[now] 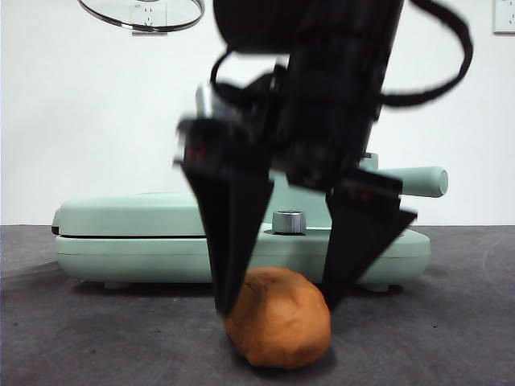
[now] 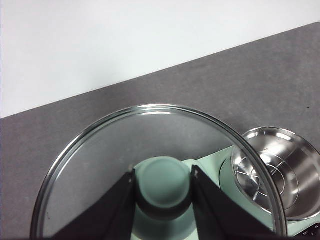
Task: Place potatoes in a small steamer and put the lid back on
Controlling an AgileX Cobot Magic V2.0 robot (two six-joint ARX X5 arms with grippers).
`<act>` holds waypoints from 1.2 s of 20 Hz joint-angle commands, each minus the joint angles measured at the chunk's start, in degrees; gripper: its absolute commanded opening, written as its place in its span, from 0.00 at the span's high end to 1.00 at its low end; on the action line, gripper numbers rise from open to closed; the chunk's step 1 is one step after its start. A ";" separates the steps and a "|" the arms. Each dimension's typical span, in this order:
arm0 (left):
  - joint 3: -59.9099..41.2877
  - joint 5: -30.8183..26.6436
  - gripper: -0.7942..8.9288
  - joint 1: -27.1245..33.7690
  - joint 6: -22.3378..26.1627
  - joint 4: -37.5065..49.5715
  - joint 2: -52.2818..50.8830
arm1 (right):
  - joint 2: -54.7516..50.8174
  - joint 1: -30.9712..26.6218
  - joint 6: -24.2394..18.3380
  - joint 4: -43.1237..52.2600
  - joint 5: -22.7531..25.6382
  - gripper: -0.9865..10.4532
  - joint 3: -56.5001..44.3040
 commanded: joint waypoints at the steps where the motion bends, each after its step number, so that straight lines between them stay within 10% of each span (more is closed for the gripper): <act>1: 1.99 0.11 0.87 -0.11 0.26 1.62 0.26 | 3.28 0.66 -1.55 1.20 0.46 0.56 1.11; 5: 1.99 0.11 0.87 -0.11 0.28 1.53 0.26 | 3.34 0.68 -1.81 1.95 0.39 0.82 1.51; 24: 1.92 0.11 0.87 -0.17 0.20 1.88 3.39 | 25.53 -27.12 -15.32 -29.03 2.69 0.82 64.08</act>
